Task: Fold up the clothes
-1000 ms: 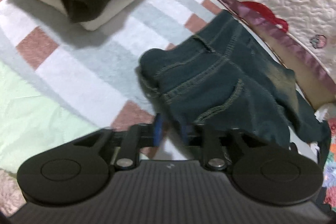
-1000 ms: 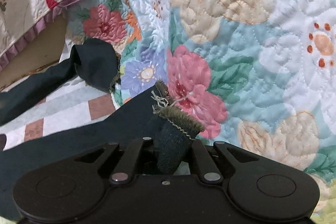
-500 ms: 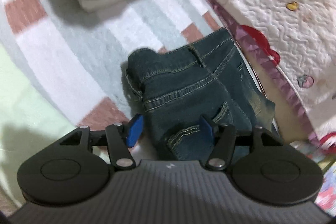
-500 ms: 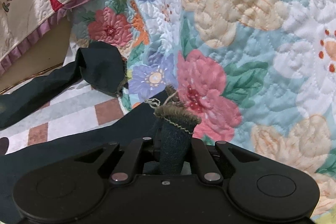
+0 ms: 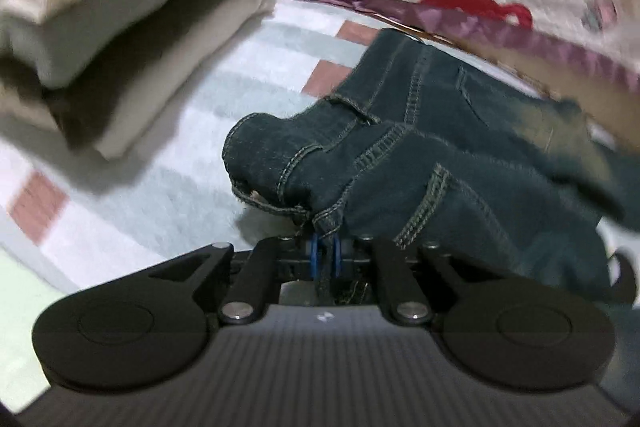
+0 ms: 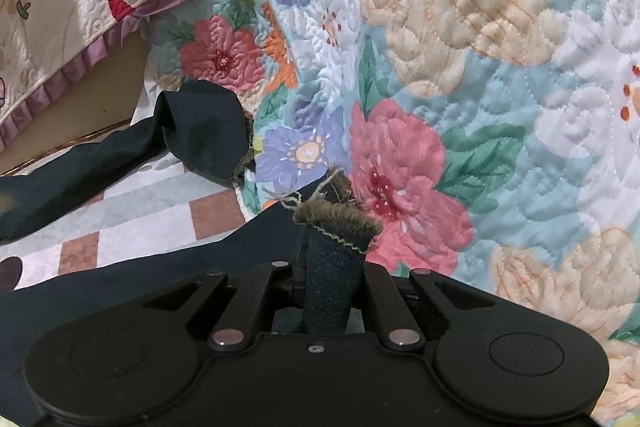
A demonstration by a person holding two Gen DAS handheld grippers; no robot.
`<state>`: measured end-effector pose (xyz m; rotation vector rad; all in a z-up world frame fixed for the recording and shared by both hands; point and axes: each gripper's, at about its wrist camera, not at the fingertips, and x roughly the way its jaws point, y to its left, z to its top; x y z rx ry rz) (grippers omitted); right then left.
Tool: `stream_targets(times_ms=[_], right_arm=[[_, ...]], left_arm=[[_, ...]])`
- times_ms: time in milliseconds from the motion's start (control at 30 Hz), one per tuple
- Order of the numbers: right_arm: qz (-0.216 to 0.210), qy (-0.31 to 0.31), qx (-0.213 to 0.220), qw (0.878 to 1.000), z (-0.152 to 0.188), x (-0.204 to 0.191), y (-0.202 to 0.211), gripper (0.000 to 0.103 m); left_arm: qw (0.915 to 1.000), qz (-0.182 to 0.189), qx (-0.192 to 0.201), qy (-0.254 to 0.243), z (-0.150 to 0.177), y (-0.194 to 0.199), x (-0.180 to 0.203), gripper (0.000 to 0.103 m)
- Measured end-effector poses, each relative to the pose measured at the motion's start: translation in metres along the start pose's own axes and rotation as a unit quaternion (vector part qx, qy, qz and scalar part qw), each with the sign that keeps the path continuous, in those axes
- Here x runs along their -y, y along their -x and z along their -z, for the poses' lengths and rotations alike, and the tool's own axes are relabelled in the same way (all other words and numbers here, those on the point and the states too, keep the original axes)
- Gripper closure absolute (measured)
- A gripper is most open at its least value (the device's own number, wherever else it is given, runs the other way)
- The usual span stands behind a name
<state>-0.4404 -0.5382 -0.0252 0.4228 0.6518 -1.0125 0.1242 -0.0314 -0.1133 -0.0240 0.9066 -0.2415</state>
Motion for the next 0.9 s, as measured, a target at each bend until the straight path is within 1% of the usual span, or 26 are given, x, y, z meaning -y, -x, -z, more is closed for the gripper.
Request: stream_targets(times_ms=[33,67,100,133,167,233,267,333,367,400,433,467,500,533,567,600,633,667,700,733,800,833,900], right_arm=[[-0.002,-0.001,0.001,1.000,0.000,0.000,0.000,0.094],[-0.003,-0.001,0.001,1.000,0.000,-0.001,-0.001,0.094],[-0.003,-0.001,0.001,1.000,-0.001,-0.002,-0.001,0.094],[-0.003,0.003,0.001,1.000,-0.001,-0.003,-0.002,0.094],[-0.003,0.006,0.001,1.000,-0.001,-0.004,-0.003,0.094],[-0.003,0.008,-0.002,1.000,0.000,-0.005,-0.005,0.094],[-0.003,0.005,-0.002,1.000,0.000,-0.005,-0.006,0.093],[-0.003,-0.002,-0.003,1.000,0.003,-0.004,-0.009,0.090],[-0.004,-0.006,-0.004,1.000,0.004,-0.004,-0.010,0.090],[-0.003,-0.010,-0.003,1.000,0.006,-0.004,-0.011,0.090],[-0.004,-0.014,-0.003,1.000,0.009,-0.004,-0.013,0.090],[-0.005,-0.020,-0.005,1.000,0.012,-0.002,-0.016,0.087],[-0.006,-0.027,-0.008,1.000,0.016,0.000,-0.020,0.080],[-0.008,-0.034,-0.011,0.999,0.020,0.002,-0.024,0.074],[-0.007,-0.046,-0.016,0.999,0.024,0.004,-0.028,0.063],[-0.007,-0.059,-0.022,0.998,0.028,0.006,-0.033,0.062],[-0.004,-0.060,-0.016,0.998,0.031,0.005,-0.034,0.062],[-0.001,-0.058,-0.008,0.998,0.034,0.003,-0.033,0.078],[0.002,-0.056,0.000,0.998,0.037,0.001,-0.033,0.098],[0.006,-0.055,0.008,0.998,0.040,-0.001,-0.033,0.098],[0.011,-0.031,0.022,0.999,0.032,-0.013,-0.032,0.098],[0.008,-0.014,0.023,1.000,0.022,-0.021,-0.034,0.099],[-0.011,0.018,0.032,0.999,-0.013,-0.038,-0.034,0.100]], left_arm=[[0.9999,0.000,-0.010,-0.001,0.001,-0.001,0.000,0.086],[0.9998,0.002,-0.020,0.005,0.002,-0.003,-0.001,0.074],[0.9990,0.012,-0.030,0.031,0.002,-0.007,-0.009,0.062],[0.9973,0.023,-0.040,0.057,0.003,-0.011,-0.017,0.057],[0.9948,0.032,-0.048,0.083,0.003,-0.015,-0.024,0.050],[0.9880,0.044,-0.049,0.140,0.001,-0.022,-0.039,0.044],[0.9844,0.049,-0.049,0.162,0.000,-0.026,-0.044,0.038],[0.9827,0.055,-0.046,0.171,-0.006,-0.031,-0.044,0.032],[0.9818,0.059,-0.045,0.175,-0.009,-0.034,-0.044,0.024],[0.9809,0.062,-0.044,0.179,-0.012,-0.037,-0.044,0.020],[0.9805,0.065,-0.043,0.181,-0.015,-0.039,-0.043,0.020],[0.9817,0.067,-0.044,0.173,-0.017,-0.041,-0.038,0.022],[0.9839,0.063,-0.043,0.162,-0.019,-0.042,-0.034,0.039],[0.9884,0.041,-0.037,0.142,-0.020,-0.040,-0.029,0.053],[0.9919,0.019,-0.031,0.121,-0.021,-0.038,-0.024,0.079],[0.9943,0.001,-0.023,0.104,-0.023,-0.035,-0.019,0.088],[0.9955,-0.002,-0.009,0.094,-0.031,-0.027,-0.014,0.091],[0.9964,-0.005,0.006,0.085,-0.038,-0.019,-0.009,0.092],[0.9969,-0.009,0.021,0.075,-0.046,-0.011,-0.005,0.093],[0.9972,-0.012,0.036,0.065,-0.054,-0.003,0.000,0.093],[0.9967,-0.019,0.065,0.046,-0.069,0.013,0.009,0.094],[0.9959,-0.022,0.080,0.036,-0.077,0.021,0.014,0.094],[0.9935,-0.029,0.109,0.016,-0.092,0.037,0.023,0.094]])
